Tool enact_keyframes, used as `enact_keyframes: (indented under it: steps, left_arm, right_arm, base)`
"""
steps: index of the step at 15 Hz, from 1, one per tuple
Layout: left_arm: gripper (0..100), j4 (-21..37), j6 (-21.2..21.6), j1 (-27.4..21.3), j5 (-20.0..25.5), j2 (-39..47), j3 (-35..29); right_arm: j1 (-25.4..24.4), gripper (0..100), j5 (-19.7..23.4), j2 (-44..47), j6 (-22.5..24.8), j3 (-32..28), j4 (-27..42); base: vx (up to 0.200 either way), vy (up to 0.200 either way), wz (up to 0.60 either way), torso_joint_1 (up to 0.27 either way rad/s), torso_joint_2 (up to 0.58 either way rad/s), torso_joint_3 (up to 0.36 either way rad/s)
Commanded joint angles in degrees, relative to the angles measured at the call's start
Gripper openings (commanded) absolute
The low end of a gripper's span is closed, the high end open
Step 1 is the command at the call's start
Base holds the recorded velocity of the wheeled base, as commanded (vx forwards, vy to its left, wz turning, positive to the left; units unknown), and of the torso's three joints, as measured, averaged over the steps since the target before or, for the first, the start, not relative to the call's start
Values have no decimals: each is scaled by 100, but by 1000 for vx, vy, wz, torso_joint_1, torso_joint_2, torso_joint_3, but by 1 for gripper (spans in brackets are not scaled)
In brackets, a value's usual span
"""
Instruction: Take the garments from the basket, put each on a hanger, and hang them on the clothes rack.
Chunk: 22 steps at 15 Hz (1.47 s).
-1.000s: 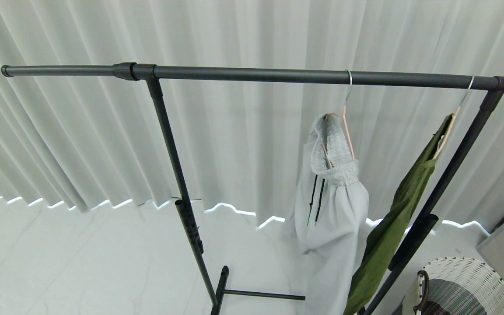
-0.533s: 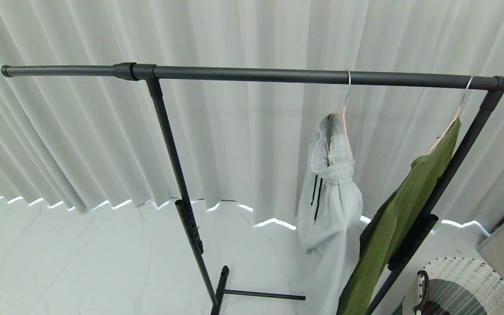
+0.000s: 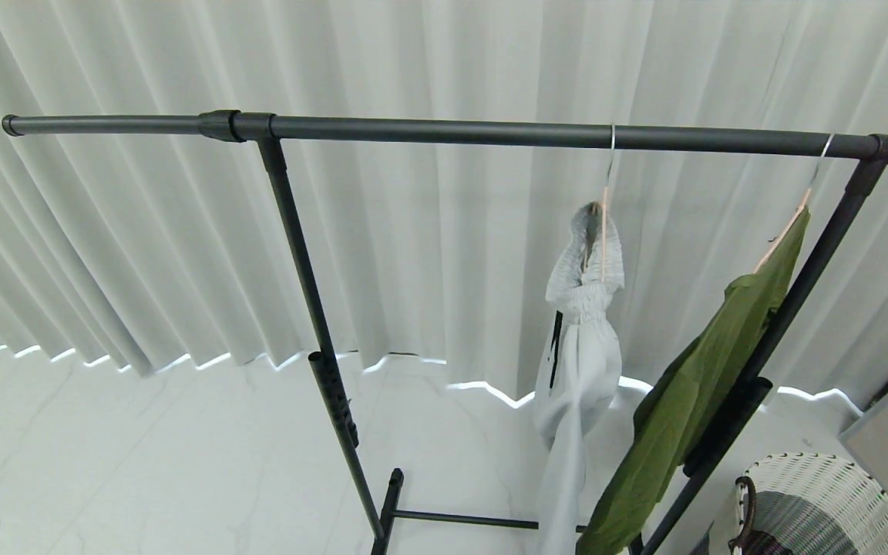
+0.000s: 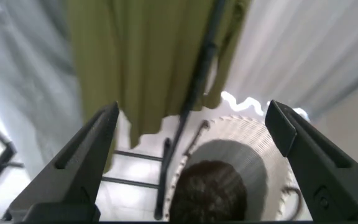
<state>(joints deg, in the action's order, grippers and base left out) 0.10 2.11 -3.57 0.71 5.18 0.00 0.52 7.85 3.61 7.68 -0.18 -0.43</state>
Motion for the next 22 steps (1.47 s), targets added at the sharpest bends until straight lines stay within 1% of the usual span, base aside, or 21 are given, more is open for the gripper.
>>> enact_keyframes:
  steps: [1, 2, 3, 4, 6, 7, 9, 10, 15, 19, 21, 22]
  left_arm:
    - [100, -10, 9, -30, 0, 9, 0]
    - [100, -10, 9, -30, 0, 9, 0]
    - [100, -10, 18, -30, 0, 9, 0]
    - [100, -1, 35, -30, 0, 9, 0]
    - [100, -1, 97, -38, 0, 27, 0]
    - [100, -1, 97, 32, 0, 18, 0]
    - [100, 8, 106, 322, 8, -35, 0]
    - [100, -1, 123, 252, 8, -175, 0]
    - [100, -1, 79, 375, 8, -518, 0]
    - [100, 8, -176, 375, -9, -518, 0]
    - [100, 8, -193, 375, -9, -518, 0]
    - [100, 8, -193, 375, -9, -518, 0]
  right_arm:
    - [-44, 100, -231, -361, -74, 1, 78]
    - [-44, 100, -557, -361, -241, -8, 131]
    - [-44, 100, -715, -361, -513, -8, 139]
    - [-44, 100, -759, -361, -689, -8, 139]
    - [-44, 100, -882, -352, -715, -8, 139]
    - [-44, 100, -908, -352, -689, -8, 139]
    - [-26, 100, -908, -352, -627, -8, 139]
    - [-26, 100, -908, -352, -592, -8, 139]
    - [-17, 100, -908, -352, -575, -8, 139]
    - [-26, 100, -908, -352, -583, -8, 139]
    - [-26, 100, -908, -361, -803, -8, 139]
    - [-26, 100, -908, -361, -803, -8, 139]
  base:
    - [0, 0, 0, 0, 0, 0]
    - [0, 0, 0, 0, 0, 0]
    - [0, 0, 0, 0, 0, 0]
    - [0, 0, 0, 0, 0, 0]
    - [0, 0, 0, 0, 0, 0]
    - [0, 0, 0, 0, 0, 0]
    - [0, 0, 0, 0, 0, 0]
    - [0, 0, 0, 0, 0, 0]
    - [0, 0, 0, 0, 0, 0]
    - [0, 0, 0, 0, 0, 0]
    - [0, 0, 0, 0, 0, 0]
    - [0, 0, 0, 0, 0, 0]
